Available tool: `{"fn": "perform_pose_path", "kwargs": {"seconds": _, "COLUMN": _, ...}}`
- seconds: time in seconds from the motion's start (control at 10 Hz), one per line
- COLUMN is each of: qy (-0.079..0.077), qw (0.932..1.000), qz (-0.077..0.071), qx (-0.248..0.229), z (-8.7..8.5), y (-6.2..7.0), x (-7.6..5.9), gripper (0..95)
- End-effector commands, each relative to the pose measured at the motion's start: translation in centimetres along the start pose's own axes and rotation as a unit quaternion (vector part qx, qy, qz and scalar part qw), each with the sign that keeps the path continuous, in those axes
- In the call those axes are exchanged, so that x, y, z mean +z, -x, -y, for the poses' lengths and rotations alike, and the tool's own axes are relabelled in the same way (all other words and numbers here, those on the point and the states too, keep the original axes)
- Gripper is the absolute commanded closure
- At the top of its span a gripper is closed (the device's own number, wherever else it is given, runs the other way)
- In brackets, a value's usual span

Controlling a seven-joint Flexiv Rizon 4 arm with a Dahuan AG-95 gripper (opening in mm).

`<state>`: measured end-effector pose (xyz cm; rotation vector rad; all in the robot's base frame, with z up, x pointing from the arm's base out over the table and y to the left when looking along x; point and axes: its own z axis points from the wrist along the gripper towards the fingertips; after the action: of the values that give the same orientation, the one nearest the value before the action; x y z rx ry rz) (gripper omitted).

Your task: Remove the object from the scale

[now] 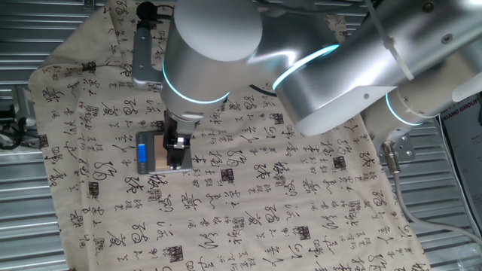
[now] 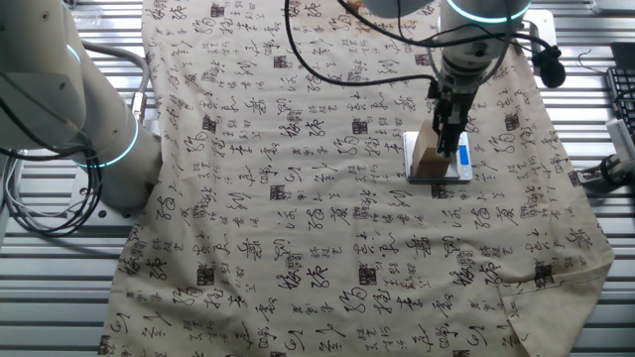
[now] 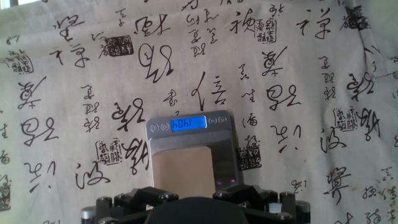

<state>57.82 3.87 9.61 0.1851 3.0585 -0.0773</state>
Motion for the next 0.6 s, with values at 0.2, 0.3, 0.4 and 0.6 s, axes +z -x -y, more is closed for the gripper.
{"fn": "perform_pose_path", "kwargs": {"seconds": 0.2, "qy": 0.006, "qw": 1.0, "qz": 0.002, "qx": 0.007, "z": 0.2, "y": 0.4, "x": 0.6, "gripper": 0.0}}
{"fn": "perform_pose_path", "kwargs": {"seconds": 0.3, "qy": 0.004, "qw": 1.0, "qz": 0.002, "qx": 0.008, "z": 0.0, "y": 0.5, "x": 0.8, "gripper": 0.0}}
{"fn": "perform_pose_path", "kwargs": {"seconds": 0.4, "qy": 0.004, "qw": 0.9999, "qz": 0.002, "qx": 0.013, "z": -0.5, "y": 0.6, "x": 1.1, "gripper": 0.0}}
{"fn": "perform_pose_path", "kwargs": {"seconds": 0.6, "qy": 0.005, "qw": 0.9998, "qz": 0.002, "qx": 0.02, "z": -1.4, "y": 0.6, "x": 1.7, "gripper": 0.0}}
